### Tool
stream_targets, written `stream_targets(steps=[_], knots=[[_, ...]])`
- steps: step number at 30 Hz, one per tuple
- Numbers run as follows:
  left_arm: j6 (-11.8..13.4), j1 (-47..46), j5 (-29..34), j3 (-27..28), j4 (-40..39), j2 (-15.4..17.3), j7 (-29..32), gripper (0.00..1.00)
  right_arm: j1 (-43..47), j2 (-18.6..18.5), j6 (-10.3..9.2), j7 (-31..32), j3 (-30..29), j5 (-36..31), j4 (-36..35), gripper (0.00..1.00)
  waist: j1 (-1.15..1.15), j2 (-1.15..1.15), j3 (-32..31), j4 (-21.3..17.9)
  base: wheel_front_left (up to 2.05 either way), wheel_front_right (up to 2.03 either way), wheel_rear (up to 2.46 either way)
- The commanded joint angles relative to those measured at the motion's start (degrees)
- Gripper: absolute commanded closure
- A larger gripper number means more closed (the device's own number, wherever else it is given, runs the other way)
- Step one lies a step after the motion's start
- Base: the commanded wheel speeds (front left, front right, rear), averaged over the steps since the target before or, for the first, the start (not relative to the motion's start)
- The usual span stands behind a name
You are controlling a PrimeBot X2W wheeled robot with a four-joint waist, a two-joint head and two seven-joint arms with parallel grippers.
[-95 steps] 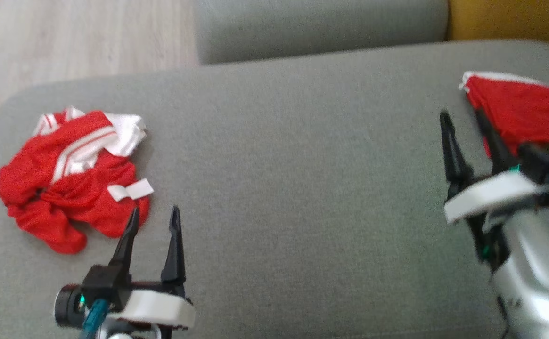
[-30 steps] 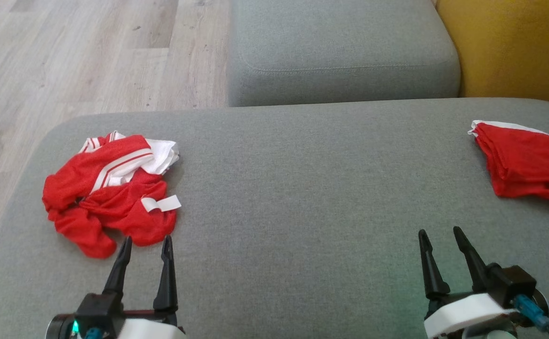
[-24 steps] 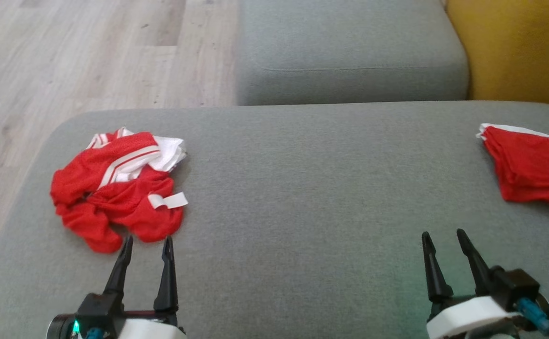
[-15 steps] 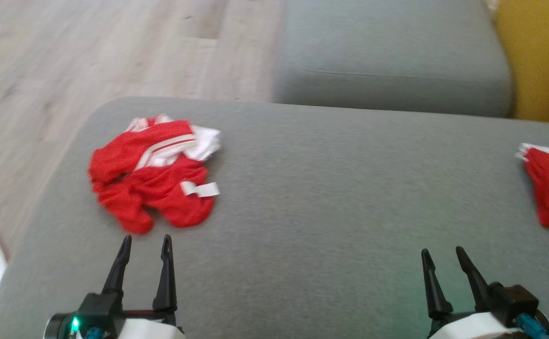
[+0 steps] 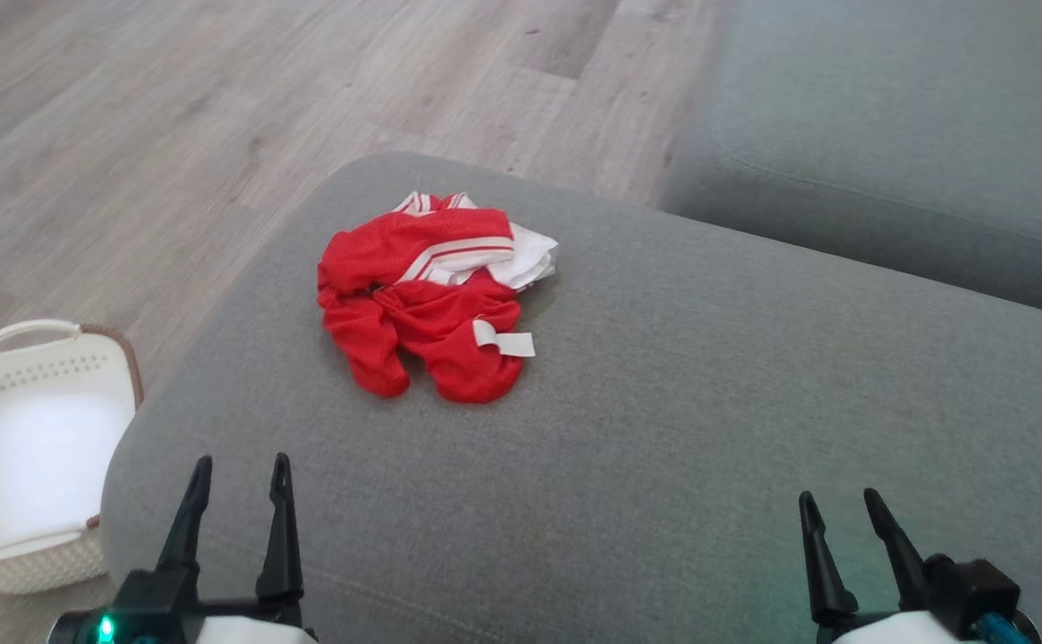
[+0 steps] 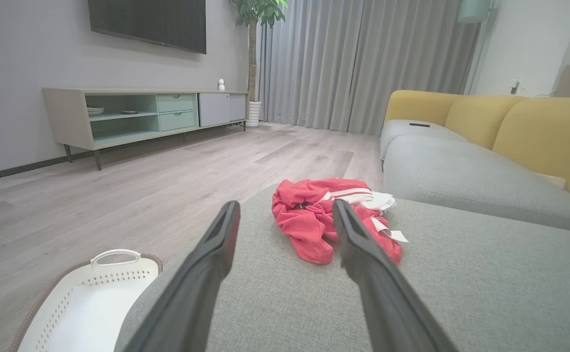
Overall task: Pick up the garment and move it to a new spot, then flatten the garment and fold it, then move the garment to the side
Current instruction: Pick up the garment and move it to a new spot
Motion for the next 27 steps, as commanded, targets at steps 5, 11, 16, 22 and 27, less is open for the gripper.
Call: stream_targets(steps=[5, 11, 16, 22, 27], knots=[[-1.34, -3.84, 0.90, 2.50, -2.37, 0.82, -0.32, 0.00, -3.23, -0.54, 0.26, -0.63, 1.02, 0.75, -0.89, 0.00, 0.01, 0.00, 0.85, 1.01, 0.00, 0.00, 0.00], [-4.77, -11.79, 1.69, 1.65, -2.03, 3.58, -0.32, 0.00, -2.61, -1.46, 0.26, -0.63, 0.18, -0.14, -1.48, 0.00, 0.01, 0.00, 3.34, 0.73, 0.00, 0.00, 0.00], [-8.01, -26.60, 0.54, 1.23, 1.54, 5.96, 1.99, 0.00, -5.35, -5.28, 0.26, -0.63, 0.10, -1.10, -3.11, 0.00, 0.01, 0.00, 11.23, -1.15, 0.00, 0.00, 0.00], [-10.27, -44.25, -2.80, -1.06, 10.61, 6.95, 9.87, 0.00, -9.68, -9.54, 0.26, -0.63, -0.27, -1.32, -4.90, 0.00, 0.01, 0.00, 19.55, -3.41, 0.00, 0.00, 0.00], [-11.03, -59.66, -8.65, -2.97, 24.55, 7.55, 17.69, 0.00, -13.98, -13.30, 0.26, -0.63, 0.38, -1.27, -6.80, 0.00, 0.01, 0.00, 27.18, -6.19, 0.00, 0.00, 0.00]])
